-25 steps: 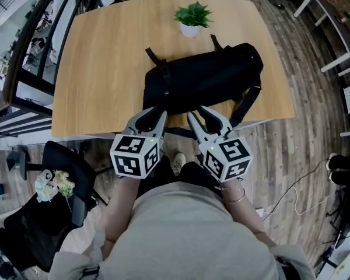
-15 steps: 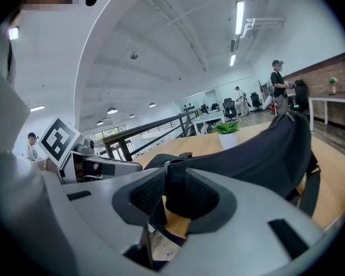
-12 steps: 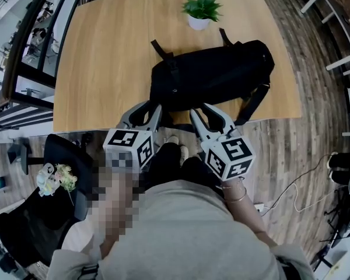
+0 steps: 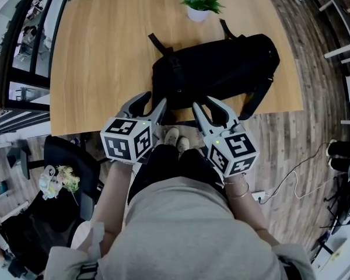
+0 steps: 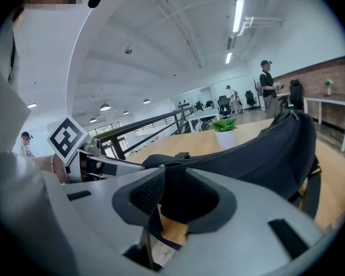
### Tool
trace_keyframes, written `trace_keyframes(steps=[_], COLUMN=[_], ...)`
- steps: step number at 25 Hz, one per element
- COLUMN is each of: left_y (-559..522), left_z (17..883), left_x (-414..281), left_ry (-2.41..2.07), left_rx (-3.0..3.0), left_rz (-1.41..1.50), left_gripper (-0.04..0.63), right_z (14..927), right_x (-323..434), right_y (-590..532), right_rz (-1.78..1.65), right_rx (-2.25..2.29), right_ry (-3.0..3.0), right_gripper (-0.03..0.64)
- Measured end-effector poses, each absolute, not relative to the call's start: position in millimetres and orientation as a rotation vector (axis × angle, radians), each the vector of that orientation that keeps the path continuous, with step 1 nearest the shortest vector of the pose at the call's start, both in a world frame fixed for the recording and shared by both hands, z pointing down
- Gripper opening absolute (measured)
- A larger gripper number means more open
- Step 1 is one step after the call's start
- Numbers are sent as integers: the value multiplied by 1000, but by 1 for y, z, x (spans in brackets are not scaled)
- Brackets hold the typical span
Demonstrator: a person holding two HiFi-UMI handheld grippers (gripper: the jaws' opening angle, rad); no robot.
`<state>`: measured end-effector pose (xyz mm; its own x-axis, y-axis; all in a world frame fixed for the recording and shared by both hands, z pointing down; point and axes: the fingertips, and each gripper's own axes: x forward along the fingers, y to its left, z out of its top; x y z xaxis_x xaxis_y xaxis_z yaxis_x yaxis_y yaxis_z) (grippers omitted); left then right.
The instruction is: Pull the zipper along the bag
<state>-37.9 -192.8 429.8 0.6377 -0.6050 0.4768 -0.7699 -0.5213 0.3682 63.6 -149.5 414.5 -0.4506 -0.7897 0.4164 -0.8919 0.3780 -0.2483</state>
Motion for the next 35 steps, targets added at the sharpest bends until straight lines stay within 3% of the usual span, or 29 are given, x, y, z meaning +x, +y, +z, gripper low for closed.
trace_keyframes(steps=[14,20,35], left_y=[-199,-197,-188], left_z=[452,448,435], left_x=[-20,-9,-14], left_ry=[-874,-793,-744], left_rx=[2267,2268,2259], left_rz=[328,272,215], left_gripper=[181,82,71], right_z=[424,424,422], right_x=[57,48,12], right_y=[-155,-161,-161], right_rz=[575,399,236], right_rx=[1503,1465,1434], right_ry=[-2342,-2303,-2329], right_gripper=[94,91,69])
